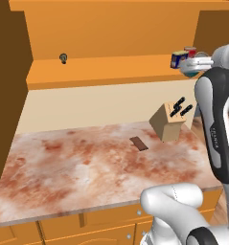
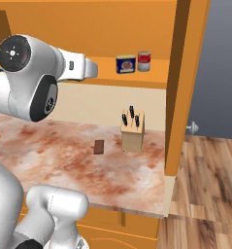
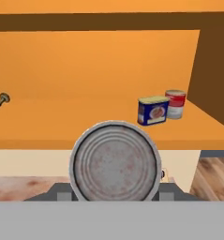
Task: Pick the cans from the counter and place them in their designated side in the cabinet.
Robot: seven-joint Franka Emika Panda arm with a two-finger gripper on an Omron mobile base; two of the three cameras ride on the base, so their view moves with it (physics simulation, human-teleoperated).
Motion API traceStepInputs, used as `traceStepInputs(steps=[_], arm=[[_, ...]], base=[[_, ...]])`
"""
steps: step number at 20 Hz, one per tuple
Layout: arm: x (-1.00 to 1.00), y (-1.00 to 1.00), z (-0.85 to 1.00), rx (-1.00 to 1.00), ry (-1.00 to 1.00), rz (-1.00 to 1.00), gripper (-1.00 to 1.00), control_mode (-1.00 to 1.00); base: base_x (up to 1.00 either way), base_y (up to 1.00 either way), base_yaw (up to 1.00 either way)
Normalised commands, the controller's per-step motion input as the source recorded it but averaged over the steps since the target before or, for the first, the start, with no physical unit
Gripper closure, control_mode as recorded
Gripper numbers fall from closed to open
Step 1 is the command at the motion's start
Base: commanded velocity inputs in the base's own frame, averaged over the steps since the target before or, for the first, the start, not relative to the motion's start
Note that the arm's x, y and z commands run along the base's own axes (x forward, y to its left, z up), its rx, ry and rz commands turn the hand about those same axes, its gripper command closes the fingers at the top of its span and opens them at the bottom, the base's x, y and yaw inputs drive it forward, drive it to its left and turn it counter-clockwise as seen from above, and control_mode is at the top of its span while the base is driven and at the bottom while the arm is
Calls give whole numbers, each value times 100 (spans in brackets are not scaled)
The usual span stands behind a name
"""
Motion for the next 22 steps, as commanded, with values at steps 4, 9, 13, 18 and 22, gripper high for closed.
traceStepInputs(steps=[4,9,13,18,22], arm=[[24,0,-3,-2,1,0,100,-100],[27,0,-4,-2,0,0,100,-100],[19,0,-1,-2,1,0,100,-100],[15,0,-4,-2,2,0,100,-100],[16,0,-8,-2,2,0,100,-100]], base=[[0,0,0],[0,0,0],[0,0,0],[0,0,0],[0,0,0]])
